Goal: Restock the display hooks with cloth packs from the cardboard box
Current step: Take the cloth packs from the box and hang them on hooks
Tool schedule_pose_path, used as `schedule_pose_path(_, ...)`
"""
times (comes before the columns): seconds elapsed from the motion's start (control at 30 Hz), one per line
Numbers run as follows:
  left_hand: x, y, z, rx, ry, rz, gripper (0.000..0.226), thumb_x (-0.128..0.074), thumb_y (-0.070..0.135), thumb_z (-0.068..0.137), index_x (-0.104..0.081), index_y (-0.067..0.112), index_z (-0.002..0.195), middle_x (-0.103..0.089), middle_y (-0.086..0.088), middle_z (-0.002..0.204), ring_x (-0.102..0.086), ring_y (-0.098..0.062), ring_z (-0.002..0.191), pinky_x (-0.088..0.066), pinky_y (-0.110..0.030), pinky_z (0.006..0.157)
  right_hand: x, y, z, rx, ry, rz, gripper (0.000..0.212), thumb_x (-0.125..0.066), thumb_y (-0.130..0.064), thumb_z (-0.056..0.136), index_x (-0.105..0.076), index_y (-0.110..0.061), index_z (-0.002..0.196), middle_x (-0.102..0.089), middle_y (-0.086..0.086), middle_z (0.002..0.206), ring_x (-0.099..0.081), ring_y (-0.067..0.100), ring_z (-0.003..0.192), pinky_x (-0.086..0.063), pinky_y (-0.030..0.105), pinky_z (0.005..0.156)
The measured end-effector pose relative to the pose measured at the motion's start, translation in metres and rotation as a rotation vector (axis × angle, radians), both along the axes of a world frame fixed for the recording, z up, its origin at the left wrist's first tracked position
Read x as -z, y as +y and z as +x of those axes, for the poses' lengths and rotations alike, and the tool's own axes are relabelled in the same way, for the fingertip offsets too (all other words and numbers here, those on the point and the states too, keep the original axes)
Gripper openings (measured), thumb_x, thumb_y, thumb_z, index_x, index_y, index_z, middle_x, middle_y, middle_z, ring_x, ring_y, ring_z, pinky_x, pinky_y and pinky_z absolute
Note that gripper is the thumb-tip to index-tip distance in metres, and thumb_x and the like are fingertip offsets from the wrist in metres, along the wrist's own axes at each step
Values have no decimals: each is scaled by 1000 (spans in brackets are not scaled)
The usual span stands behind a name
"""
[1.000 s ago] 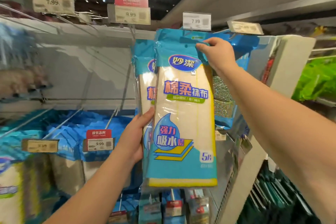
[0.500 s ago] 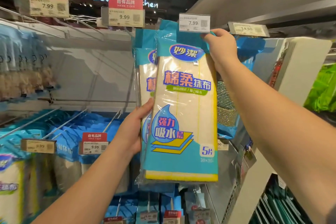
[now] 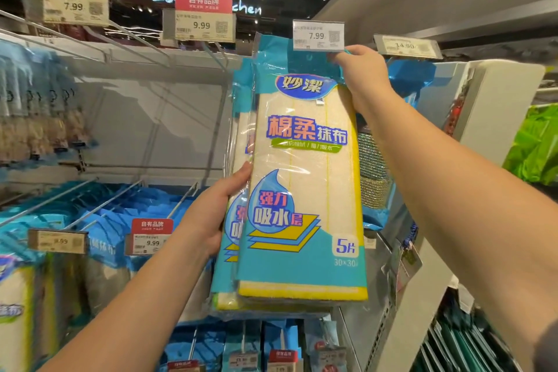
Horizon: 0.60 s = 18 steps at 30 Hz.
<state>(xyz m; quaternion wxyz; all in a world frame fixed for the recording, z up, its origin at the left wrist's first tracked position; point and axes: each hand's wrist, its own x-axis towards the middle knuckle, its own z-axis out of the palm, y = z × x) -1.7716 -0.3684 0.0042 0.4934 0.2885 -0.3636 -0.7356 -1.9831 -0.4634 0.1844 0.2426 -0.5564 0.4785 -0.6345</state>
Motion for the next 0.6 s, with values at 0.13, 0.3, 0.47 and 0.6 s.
schedule_pose_path(0.13,-6,4,-1,21,-24,24,58,-69,50,83,-69,13,127,-69,-18,125,-66,-38,116,-53,-54,97,-3,2,-2,23,9,11,4,-63,-25,92,-64,-27,89,-69,-6,95,-68,12,91,-60,39,85)
schedule_pose_path(0.3,-17,2,2,35,-60,31,64,-71,54,78,-70,14,127,-68,-18,126,-65,-38,117,-47,-56,105,-7,1,-2,37,-16,22,6,-63,-24,94,-62,-26,99,-67,-3,99,-65,9,84,-61,32,81)
schedule_pose_path(0.47,-22,1,4,40,-67,23,62,-69,54,81,-69,14,128,-68,-18,127,-66,-37,116,-52,-54,99,-7,-7,0,59,-8,50,20,-63,-25,93,-64,-22,113,-68,0,107,-68,13,89,-61,31,77)
schedule_pose_path(0.6,-22,-2,4,33,-62,31,58,-67,52,84,-70,13,126,-69,-18,125,-67,-36,112,-57,-52,91,0,-15,2,96,44,58,25,-70,-33,89,-62,-22,109,-68,0,108,-69,16,93,-59,37,84)
